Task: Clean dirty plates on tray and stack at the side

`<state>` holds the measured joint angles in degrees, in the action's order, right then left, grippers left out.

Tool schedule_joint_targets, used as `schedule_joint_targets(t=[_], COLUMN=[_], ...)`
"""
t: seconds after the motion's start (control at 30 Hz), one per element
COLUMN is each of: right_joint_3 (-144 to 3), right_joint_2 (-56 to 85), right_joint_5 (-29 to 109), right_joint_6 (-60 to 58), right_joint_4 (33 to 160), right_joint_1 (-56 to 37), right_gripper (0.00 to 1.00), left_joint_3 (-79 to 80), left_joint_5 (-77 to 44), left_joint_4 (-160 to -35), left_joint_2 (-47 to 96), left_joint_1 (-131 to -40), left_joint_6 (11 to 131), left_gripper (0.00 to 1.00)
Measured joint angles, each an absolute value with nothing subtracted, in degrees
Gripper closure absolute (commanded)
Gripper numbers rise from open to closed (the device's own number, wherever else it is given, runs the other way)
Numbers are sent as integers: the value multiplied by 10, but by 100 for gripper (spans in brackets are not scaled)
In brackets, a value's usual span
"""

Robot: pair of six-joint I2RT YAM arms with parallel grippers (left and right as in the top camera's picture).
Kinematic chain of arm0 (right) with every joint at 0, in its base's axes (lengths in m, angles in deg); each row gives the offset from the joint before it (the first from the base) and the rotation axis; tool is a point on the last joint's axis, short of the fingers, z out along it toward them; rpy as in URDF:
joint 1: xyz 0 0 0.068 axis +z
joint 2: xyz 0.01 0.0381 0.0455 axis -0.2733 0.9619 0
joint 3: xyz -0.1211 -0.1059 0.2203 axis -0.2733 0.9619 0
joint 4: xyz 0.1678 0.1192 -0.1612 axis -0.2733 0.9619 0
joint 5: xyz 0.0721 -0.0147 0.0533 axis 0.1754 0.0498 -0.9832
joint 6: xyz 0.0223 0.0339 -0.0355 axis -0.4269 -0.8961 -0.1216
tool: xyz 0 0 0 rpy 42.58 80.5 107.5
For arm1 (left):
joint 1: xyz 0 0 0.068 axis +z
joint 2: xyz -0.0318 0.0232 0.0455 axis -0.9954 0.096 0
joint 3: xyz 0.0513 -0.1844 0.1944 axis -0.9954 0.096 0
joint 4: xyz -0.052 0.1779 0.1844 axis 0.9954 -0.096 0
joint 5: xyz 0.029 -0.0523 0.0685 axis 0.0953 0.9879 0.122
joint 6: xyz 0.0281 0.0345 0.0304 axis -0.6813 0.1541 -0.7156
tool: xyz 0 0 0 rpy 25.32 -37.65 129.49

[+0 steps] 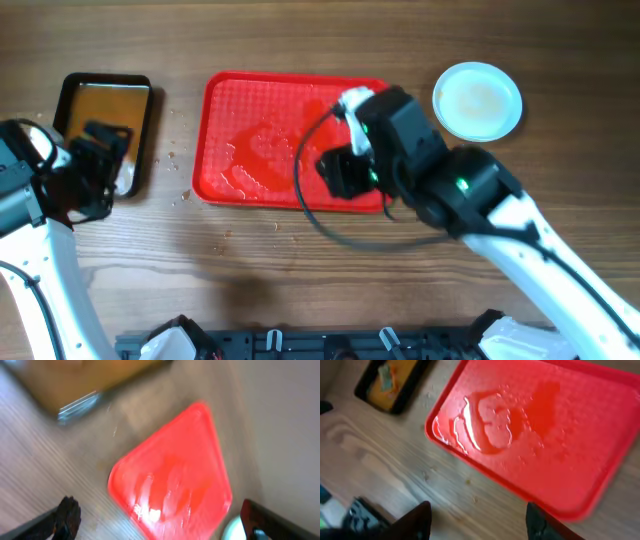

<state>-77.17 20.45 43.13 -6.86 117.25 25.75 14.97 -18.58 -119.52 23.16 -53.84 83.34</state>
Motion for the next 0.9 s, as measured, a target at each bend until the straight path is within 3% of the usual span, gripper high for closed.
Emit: schedule_joint_targets(t=[0.03,0.07,0.57,0.9], right_joint_3=[-772,-772,-772,-759], right_joint_2=[189,176,167,166], right_joint_5=[451,465,492,540], right_joint_6=[-68,-68,-68,-68], right_joint_4=[1183,1193,1309,1272], right_joint_1=[271,280,294,293], right_gripper=[15,0,0,0], left_joint_3=[150,150,150,150], left_joint_5=[-184,-184,-184,-184], left_joint_4=[-1217,-1222,-1228,-1228], left_joint_2=[232,232,232,232], left_joint_1=[-538,-538,-538,-538], left_joint_6=[834,834,837,837], left_gripper=[0,0,0,0])
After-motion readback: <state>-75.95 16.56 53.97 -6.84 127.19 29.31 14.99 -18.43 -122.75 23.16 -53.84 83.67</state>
